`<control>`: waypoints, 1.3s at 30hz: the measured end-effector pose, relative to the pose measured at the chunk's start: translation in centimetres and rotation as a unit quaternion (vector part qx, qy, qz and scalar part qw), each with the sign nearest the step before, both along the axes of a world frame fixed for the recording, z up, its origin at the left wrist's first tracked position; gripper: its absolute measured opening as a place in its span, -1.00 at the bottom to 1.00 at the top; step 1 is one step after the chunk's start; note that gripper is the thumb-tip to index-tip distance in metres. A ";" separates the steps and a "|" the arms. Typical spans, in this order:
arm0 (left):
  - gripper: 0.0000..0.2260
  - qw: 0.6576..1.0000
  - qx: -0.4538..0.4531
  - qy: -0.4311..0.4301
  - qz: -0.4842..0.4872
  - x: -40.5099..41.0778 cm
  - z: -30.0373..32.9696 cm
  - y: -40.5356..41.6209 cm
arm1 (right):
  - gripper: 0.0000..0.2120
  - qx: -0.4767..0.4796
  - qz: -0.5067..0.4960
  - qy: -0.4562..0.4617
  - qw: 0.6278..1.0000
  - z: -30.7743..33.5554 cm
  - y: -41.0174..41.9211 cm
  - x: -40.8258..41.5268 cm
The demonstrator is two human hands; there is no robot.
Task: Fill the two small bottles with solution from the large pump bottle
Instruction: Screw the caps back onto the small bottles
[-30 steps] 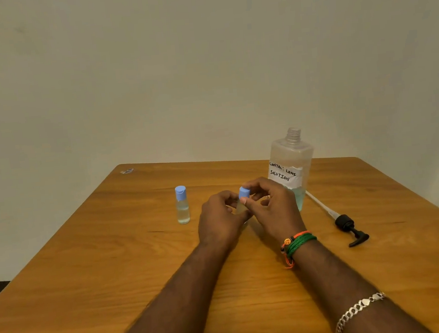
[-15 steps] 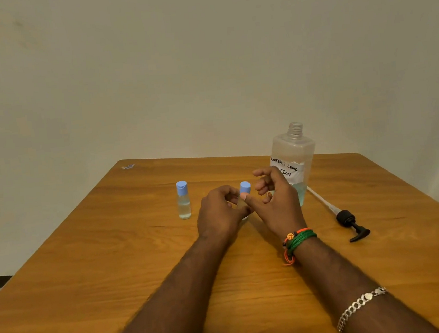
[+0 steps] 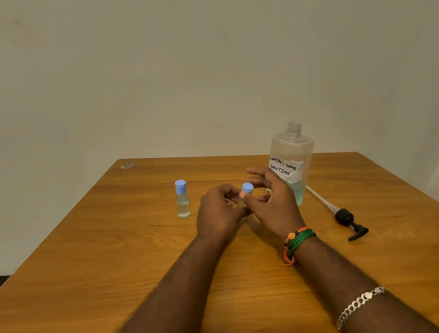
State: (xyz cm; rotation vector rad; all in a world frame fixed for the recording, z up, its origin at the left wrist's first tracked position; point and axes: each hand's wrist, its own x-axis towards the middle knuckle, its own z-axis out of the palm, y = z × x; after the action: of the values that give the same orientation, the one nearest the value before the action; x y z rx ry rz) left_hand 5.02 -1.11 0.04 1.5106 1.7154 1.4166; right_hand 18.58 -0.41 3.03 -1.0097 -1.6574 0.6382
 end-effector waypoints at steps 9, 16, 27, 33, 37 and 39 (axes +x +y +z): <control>-0.78 1.000 -0.003 -0.002 0.000 0.1 0.0 0.0 | -0.53 -0.002 -0.011 0.003 1.000 0.1 -0.2 0.2; -0.76 1.000 -0.010 -0.019 -0.006 0.1 0.0 0.0 | -0.67 0.019 -0.031 -0.019 0.999 -0.2 0.1 0.2; -0.75 1.000 -0.001 -0.006 0.002 -0.2 0.1 -0.1 | -0.77 0.019 -0.029 -0.024 0.999 -0.2 0.2 0.2; -0.76 0.999 0.003 -0.010 0.037 -0.7 0.2 0.0 | -0.68 0.038 -0.029 -0.003 0.999 -0.2 0.1 0.3; -0.66 0.997 -0.006 -0.006 0.082 -1.5 0.4 0.2 | -0.71 0.050 -0.036 -0.018 0.998 -0.3 0.2 0.4; -0.63 0.996 -0.007 0.004 0.091 -1.5 0.4 0.2 | -0.75 0.046 -0.043 -0.028 0.998 -0.4 0.2 0.4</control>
State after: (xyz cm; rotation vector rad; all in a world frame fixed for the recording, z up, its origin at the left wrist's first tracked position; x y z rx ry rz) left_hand 3.49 -0.94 0.45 1.3839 1.9048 1.4843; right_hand 18.95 -0.17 2.62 -1.0354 -1.6677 0.4768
